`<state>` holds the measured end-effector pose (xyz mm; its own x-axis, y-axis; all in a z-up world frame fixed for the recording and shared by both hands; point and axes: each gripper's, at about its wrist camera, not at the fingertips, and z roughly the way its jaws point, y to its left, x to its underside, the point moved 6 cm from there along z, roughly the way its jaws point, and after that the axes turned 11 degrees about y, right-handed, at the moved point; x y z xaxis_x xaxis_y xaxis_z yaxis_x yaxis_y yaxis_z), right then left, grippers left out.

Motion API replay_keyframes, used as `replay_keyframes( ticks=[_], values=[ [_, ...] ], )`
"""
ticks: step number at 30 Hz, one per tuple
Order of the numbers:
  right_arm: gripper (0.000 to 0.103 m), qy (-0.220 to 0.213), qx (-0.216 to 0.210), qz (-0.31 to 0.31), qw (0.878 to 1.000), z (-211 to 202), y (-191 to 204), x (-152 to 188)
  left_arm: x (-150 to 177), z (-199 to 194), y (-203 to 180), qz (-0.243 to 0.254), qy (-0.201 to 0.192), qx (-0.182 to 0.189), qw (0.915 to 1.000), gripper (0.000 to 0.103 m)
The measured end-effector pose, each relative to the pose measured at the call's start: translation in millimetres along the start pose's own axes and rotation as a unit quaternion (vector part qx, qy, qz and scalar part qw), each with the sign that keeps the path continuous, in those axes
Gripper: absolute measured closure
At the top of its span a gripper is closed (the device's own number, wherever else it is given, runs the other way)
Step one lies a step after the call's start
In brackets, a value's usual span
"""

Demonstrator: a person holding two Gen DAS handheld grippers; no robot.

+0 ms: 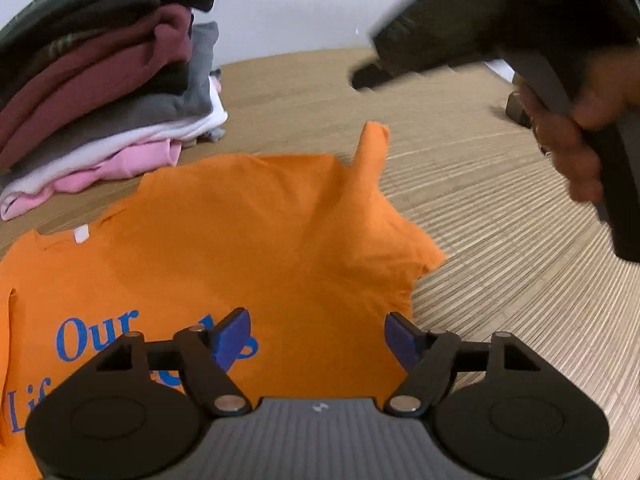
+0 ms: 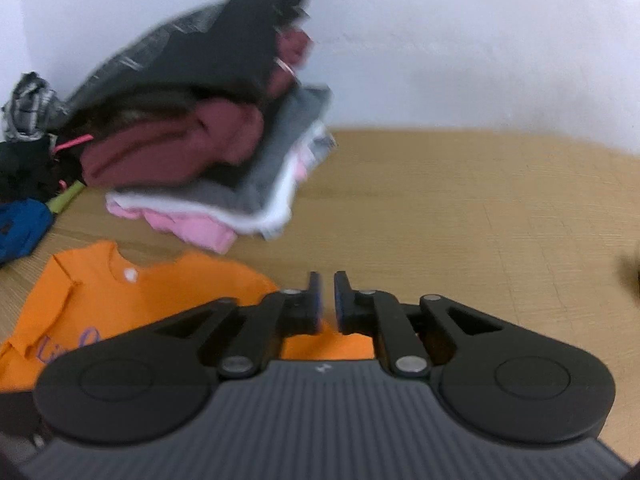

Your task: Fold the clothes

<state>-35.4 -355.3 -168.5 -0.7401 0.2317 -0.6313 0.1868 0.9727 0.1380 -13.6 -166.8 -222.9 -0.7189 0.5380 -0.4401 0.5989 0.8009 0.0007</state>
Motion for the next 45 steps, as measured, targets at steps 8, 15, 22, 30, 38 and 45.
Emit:
replay_keyframes(
  ticks=[8,15,22,30,38,45],
  values=[
    [0.057,0.007,-0.022,0.144,0.989,-9.3,-27.0,95.4,-72.6,5.1,13.1,0.065,-0.036,0.018,0.9971,0.022],
    [0.058,-0.006,0.001,0.138,0.990,-2.4,9.7,124.4,-180.6,33.9,-33.2,0.275,0.009,0.070,0.9589,0.016],
    [0.097,-0.026,0.015,0.199,0.980,-4.5,-0.9,129.1,-203.7,77.3,-57.1,0.432,0.049,0.037,0.8996,0.017],
    [0.096,-0.036,0.029,0.212,0.976,-19.1,-5.1,144.7,-189.0,86.5,-64.8,0.589,0.026,0.030,0.8072,0.017],
    [0.096,-0.035,0.036,0.198,0.979,-14.6,1.2,143.0,-186.4,96.9,-102.7,0.604,-0.024,0.036,0.7956,0.076],
    [0.096,-0.038,0.027,0.207,0.977,-17.2,0.7,146.1,-172.5,90.0,-105.8,0.655,-0.043,0.053,0.7521,0.095]
  ],
)
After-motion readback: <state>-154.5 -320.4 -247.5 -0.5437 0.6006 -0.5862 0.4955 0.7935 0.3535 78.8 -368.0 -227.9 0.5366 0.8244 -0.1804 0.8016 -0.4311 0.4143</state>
